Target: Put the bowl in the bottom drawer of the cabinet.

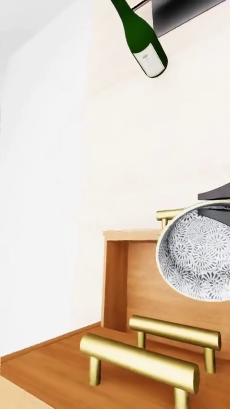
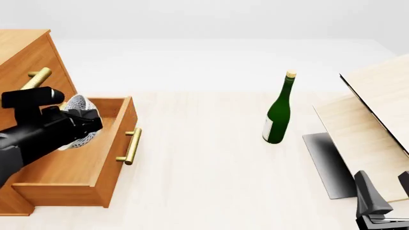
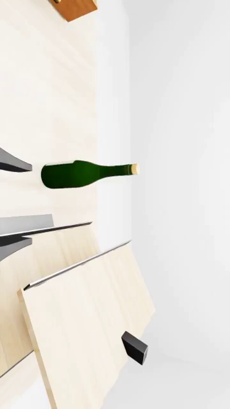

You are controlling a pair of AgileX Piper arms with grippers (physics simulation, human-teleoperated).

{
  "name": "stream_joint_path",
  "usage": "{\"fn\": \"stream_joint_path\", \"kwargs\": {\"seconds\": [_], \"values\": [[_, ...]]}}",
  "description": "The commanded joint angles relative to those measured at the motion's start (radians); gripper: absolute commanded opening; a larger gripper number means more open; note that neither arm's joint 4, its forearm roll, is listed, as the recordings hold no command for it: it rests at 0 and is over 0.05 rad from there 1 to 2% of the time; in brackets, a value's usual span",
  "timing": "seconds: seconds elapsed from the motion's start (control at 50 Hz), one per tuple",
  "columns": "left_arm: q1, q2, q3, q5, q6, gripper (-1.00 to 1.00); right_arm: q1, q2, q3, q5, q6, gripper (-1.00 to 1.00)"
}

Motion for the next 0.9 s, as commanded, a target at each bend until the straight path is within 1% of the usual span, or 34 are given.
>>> {"fn": "stream_joint_path", "kwargs": {"seconds": [0.02, 0.1, 0.54, 0.9], "values": [[0.041, -0.028, 0.039, -0.008, -0.007, -1.00, 0.000, 0.000, 0.000, 0.000, 0.000, 1.00], [0.038, -0.014, 0.043, -0.021, -0.021, -1.00, 0.000, 0.000, 0.000, 0.000, 0.000, 1.00], [0.027, 0.091, 0.052, -0.099, -0.046, -1.00, 0.000, 0.000, 0.000, 0.000, 0.000, 1.00], [0.048, 0.160, 0.040, -0.132, -0.037, -1.00, 0.000, 0.000, 0.000, 0.000, 0.000, 1.00]]}}
